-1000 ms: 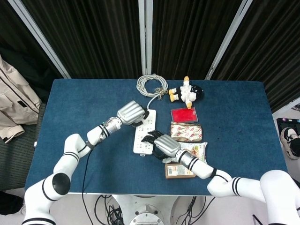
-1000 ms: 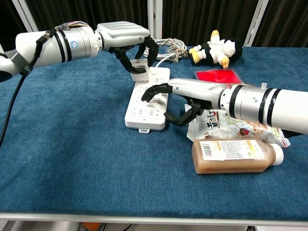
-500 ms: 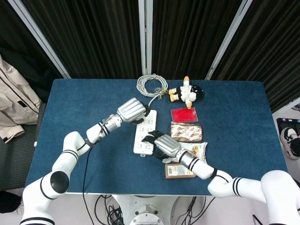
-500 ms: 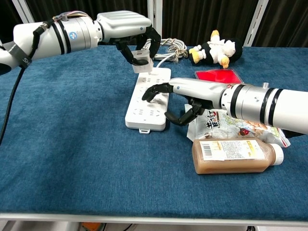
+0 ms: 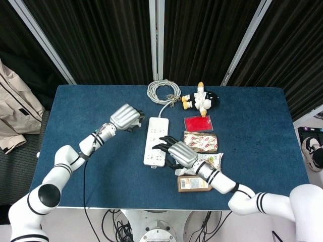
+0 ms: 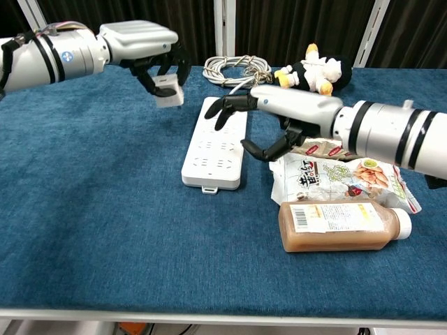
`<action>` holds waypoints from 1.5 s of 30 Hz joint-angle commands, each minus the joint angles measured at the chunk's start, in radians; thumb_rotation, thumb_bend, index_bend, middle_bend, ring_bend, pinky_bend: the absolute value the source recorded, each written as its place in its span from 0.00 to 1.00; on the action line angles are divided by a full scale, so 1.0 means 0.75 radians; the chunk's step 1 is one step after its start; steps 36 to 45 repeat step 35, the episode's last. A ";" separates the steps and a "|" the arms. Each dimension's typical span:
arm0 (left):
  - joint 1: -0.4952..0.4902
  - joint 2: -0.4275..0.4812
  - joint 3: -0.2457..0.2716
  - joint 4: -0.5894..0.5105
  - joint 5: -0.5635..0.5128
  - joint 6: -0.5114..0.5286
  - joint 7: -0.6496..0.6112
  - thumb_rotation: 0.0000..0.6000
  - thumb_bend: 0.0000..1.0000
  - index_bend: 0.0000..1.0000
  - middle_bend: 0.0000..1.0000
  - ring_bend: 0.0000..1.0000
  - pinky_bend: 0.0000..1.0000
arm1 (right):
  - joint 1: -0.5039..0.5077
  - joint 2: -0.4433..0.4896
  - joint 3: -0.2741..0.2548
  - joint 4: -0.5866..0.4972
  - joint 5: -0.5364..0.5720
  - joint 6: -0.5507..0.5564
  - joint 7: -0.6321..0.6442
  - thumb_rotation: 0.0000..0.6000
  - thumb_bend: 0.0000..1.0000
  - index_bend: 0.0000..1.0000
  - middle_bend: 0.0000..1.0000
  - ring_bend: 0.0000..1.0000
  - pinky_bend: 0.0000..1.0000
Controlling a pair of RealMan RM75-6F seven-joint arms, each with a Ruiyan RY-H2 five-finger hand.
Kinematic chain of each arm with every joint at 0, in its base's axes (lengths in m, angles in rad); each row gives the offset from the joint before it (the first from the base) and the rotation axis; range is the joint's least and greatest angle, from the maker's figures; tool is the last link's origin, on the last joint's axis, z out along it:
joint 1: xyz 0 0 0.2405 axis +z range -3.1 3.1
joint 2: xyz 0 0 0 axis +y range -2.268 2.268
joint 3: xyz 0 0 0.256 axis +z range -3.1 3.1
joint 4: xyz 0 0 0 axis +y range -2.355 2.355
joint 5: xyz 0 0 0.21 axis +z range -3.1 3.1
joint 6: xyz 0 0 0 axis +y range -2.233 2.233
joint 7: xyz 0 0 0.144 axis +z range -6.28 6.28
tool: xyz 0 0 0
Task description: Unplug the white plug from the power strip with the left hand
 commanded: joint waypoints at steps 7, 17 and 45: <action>0.112 0.149 -0.093 -0.313 -0.114 0.038 0.275 1.00 0.15 0.17 0.28 0.17 0.27 | -0.149 0.290 -0.003 -0.247 -0.013 0.224 -0.150 1.00 0.34 0.18 0.21 0.00 0.03; 0.473 0.588 -0.215 -0.948 -0.374 0.331 0.599 1.00 0.14 0.17 0.28 0.17 0.22 | -0.443 0.622 -0.053 -0.388 0.080 0.513 -0.332 1.00 0.21 0.04 0.16 0.00 0.02; 1.111 0.888 -0.065 -1.524 -0.487 0.818 0.949 1.00 0.14 0.17 0.24 0.12 0.14 | -0.861 0.684 -0.152 -0.397 0.058 0.869 -0.286 1.00 0.22 0.00 0.13 0.00 0.02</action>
